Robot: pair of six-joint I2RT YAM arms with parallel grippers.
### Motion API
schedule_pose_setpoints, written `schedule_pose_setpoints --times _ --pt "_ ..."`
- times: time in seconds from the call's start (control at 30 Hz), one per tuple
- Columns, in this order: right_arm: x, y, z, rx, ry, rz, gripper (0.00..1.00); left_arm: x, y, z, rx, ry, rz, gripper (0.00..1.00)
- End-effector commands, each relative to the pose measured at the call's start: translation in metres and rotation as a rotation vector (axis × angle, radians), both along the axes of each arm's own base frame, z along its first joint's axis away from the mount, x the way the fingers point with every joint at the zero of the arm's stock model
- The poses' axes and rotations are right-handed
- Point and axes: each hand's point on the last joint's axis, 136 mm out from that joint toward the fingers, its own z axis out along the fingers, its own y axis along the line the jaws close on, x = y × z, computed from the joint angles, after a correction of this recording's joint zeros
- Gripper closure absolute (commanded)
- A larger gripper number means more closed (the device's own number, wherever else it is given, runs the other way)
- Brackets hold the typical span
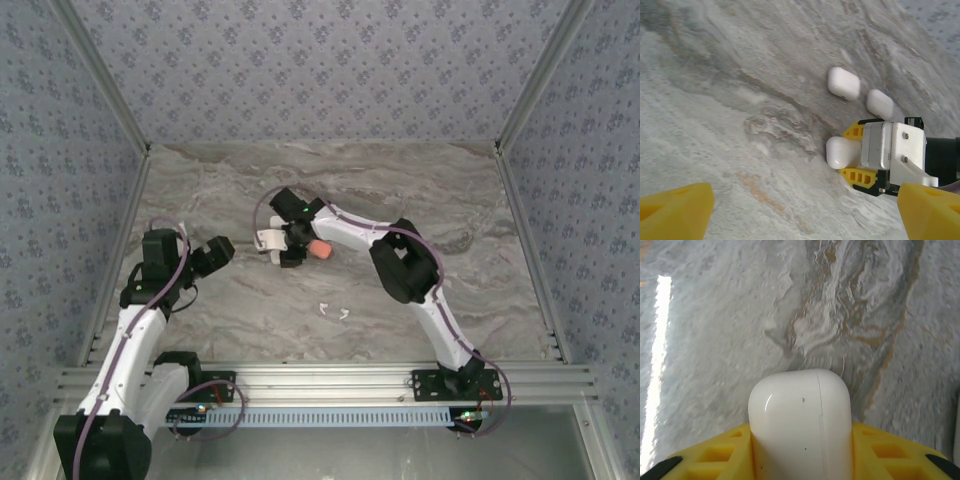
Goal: Insert the wireless bluetooth earbuds into the charging case
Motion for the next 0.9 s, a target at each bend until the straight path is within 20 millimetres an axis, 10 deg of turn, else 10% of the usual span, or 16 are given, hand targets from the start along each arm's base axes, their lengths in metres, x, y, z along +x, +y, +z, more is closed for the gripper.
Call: schedule_pose_setpoints --times 0.0,0.37,0.87 --pt "0.009 0.004 0.077 0.194 -0.103 -0.06 0.63 0.003 -0.022 0.028 -0.077 -0.12 -0.124 0.09" --pt "-0.039 -0.032 0.169 0.428 -0.235 -0.105 0.64 -0.011 -0.091 0.09 -0.341 -0.278 -0.469 0.14" --pt "-0.073 -0.033 0.212 0.53 -0.282 -0.085 0.63 -0.016 -0.158 0.102 -0.383 -0.275 -0.665 0.32"
